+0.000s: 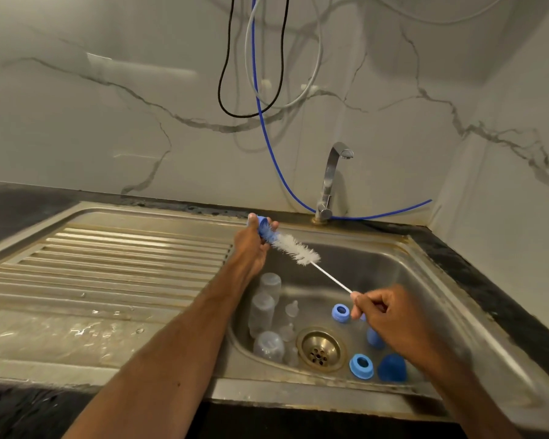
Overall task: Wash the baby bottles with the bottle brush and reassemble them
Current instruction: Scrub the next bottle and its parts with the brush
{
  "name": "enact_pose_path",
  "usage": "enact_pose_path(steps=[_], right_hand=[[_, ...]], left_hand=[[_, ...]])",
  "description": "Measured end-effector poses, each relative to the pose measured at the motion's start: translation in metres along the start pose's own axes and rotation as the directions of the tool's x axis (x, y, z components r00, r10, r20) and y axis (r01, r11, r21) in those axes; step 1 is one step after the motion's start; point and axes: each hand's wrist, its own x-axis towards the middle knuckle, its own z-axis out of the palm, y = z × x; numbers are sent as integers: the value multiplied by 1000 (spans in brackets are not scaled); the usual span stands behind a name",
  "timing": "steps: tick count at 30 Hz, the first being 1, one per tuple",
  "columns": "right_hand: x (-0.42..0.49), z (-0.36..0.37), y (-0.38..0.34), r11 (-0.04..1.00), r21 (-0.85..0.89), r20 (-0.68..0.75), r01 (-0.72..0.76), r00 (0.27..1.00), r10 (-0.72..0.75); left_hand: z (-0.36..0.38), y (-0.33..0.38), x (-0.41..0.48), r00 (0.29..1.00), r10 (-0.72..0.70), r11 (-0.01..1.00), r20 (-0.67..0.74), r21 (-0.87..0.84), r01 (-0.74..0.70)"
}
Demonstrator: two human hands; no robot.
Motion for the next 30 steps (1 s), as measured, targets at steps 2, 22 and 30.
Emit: enact_pose_path(steps=[2,22,30], right_hand=[[4,8,2,986,-141,-83,83,992,-95],[17,20,-6,966,-254,-172,-45,985,1],[10,3,-17,779,386,332,-494,862,383]], left_hand=[[5,-5,-4,1000,-16,997,6,75,16],[44,-56,-44,946,-222,973,238,112,200],[36,-37,-28,964,-204,977,169,-30,211]])
